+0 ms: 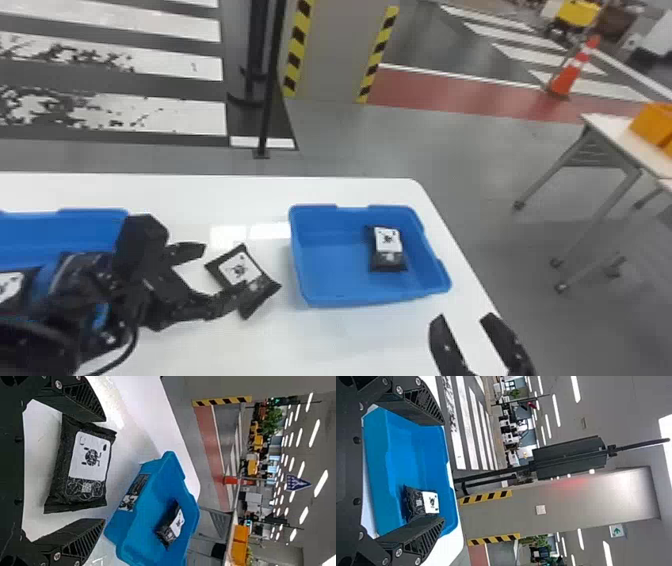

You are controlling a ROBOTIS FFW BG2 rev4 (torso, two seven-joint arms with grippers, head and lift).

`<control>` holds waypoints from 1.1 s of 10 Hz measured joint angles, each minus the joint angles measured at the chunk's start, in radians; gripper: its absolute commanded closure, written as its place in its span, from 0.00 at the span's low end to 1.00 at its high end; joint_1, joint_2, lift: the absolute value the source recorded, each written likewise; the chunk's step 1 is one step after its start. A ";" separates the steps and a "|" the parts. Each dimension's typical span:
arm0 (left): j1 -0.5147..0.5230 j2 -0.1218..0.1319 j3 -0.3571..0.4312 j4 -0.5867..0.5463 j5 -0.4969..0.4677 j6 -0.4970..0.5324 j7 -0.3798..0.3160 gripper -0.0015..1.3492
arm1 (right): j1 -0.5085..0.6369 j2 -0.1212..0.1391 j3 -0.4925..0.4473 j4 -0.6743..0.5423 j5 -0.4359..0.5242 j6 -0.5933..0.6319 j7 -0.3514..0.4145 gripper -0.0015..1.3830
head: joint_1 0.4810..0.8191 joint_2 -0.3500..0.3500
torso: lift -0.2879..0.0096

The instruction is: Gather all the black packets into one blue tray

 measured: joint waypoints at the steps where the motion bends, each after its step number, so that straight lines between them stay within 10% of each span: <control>1: -0.051 0.001 -0.035 0.057 -0.014 0.011 0.008 0.09 | -0.004 0.000 0.001 0.003 -0.001 0.000 0.000 0.13 | 0.63 0.00 | 0.60; 8: -0.301 -0.012 -0.277 0.431 -0.050 0.002 0.047 0.14 | -0.045 0.000 0.035 0.040 -0.020 0.000 0.000 0.13 | 0.63 0.00 | 0.60; 11: -0.341 -0.023 -0.273 0.521 -0.106 -0.035 0.074 0.90 | -0.051 0.000 0.046 0.050 -0.031 0.000 0.000 0.13 | 0.63 0.00 | 0.60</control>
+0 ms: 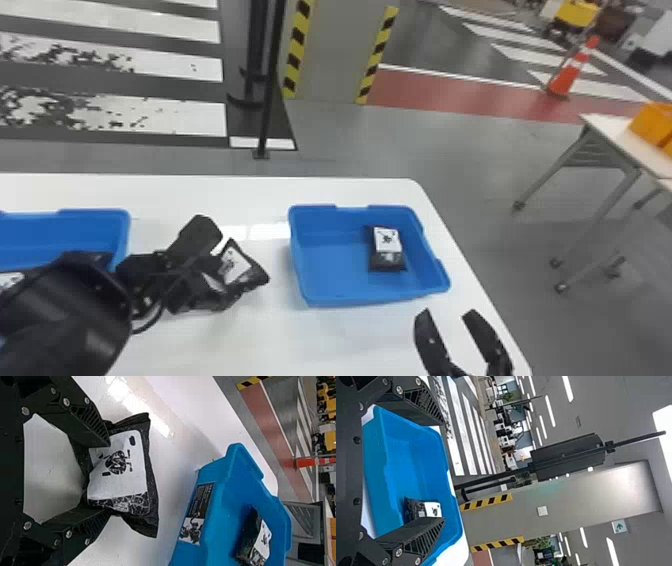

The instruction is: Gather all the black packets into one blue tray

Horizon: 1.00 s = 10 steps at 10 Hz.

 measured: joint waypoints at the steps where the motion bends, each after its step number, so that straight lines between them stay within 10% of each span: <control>1: 0.011 -0.008 0.021 0.004 -0.042 -0.034 0.021 0.88 | 0.011 0.000 0.000 -0.006 -0.010 0.000 0.000 0.13 | 0.63 0.00 | 0.60; 6: 0.059 -0.017 0.070 -0.002 -0.088 -0.124 0.037 0.90 | 0.028 0.000 0.002 -0.014 -0.029 0.000 0.000 0.13 | 0.63 0.00 | 0.60; 10: 0.238 0.015 0.286 -0.379 -0.178 -0.177 -0.003 0.90 | 0.043 0.000 0.001 -0.024 -0.035 0.000 0.000 0.13 | 0.63 0.00 | 0.60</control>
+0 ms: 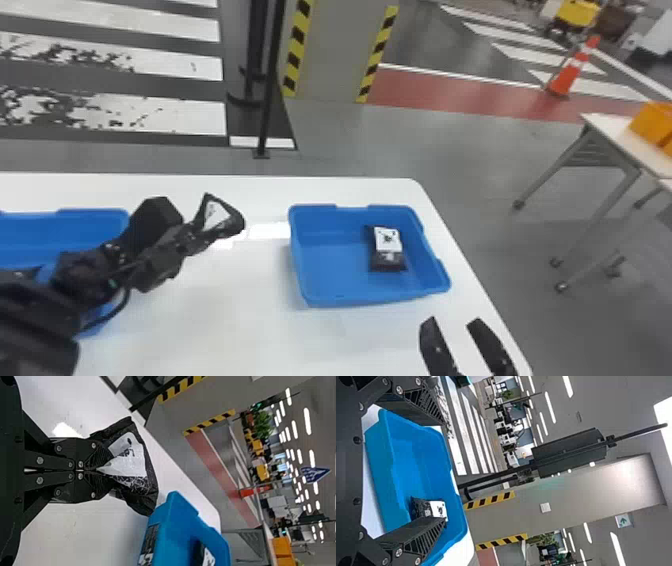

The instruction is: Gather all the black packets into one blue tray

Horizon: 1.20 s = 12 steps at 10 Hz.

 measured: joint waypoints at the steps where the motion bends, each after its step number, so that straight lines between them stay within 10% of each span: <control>1: 0.084 0.009 0.075 -0.155 -0.014 0.022 -0.014 0.90 | 0.002 0.000 0.000 0.000 0.000 0.000 0.000 0.13 | 0.63 0.02 | 0.60; 6: 0.473 -0.010 0.537 -0.640 -0.056 0.075 -0.069 0.90 | 0.006 0.000 0.011 0.000 -0.004 0.000 0.000 0.13 | 0.63 0.40 | 0.60; 7: 0.488 -0.012 0.601 -0.645 -0.070 0.062 -0.073 0.74 | 0.004 0.000 0.025 0.000 -0.006 0.000 0.000 0.13 | 0.63 0.48 | 0.60; 9: 0.494 -0.015 0.681 -0.625 -0.090 0.055 -0.073 0.09 | 0.000 0.000 0.036 0.004 -0.009 0.000 0.000 0.13 | 0.63 0.59 | 0.60; 12: 0.530 -0.029 0.752 -0.588 -0.051 0.006 -0.071 0.17 | -0.001 0.000 0.039 0.000 -0.004 0.000 0.000 0.13 | 0.63 0.68 | 0.60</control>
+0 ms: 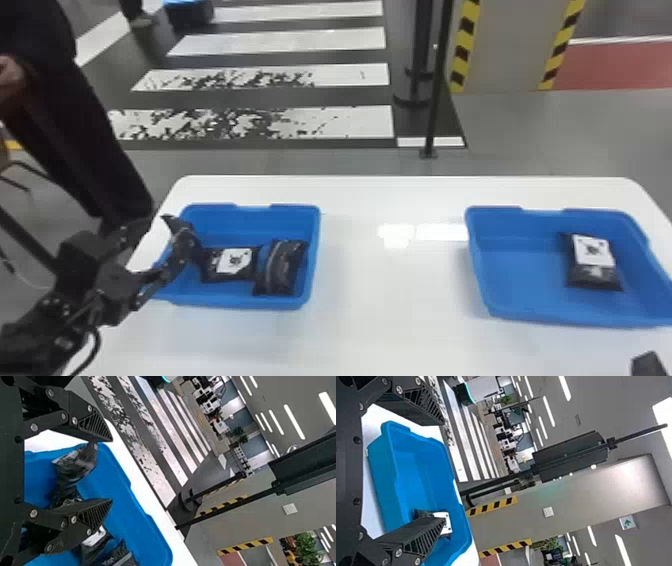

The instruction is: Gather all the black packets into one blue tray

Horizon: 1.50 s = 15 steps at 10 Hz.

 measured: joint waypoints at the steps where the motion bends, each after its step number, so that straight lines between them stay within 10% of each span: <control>1: 0.028 -0.012 0.012 -0.002 0.041 -0.055 0.004 0.18 | 0.000 0.000 0.000 -0.003 0.003 0.000 0.000 0.12 | 0.63 0.68 | 0.60; 6: 0.386 -0.116 0.027 -0.219 0.397 -0.313 0.092 0.21 | -0.043 0.000 -0.003 -0.058 0.094 0.087 0.000 0.12 | 0.63 0.61 | 0.60; 15: 0.577 -0.102 -0.088 -0.247 0.670 -0.388 0.107 0.21 | -0.387 -0.041 -0.004 0.029 0.225 0.570 0.108 0.13 | 0.63 0.60 | 0.60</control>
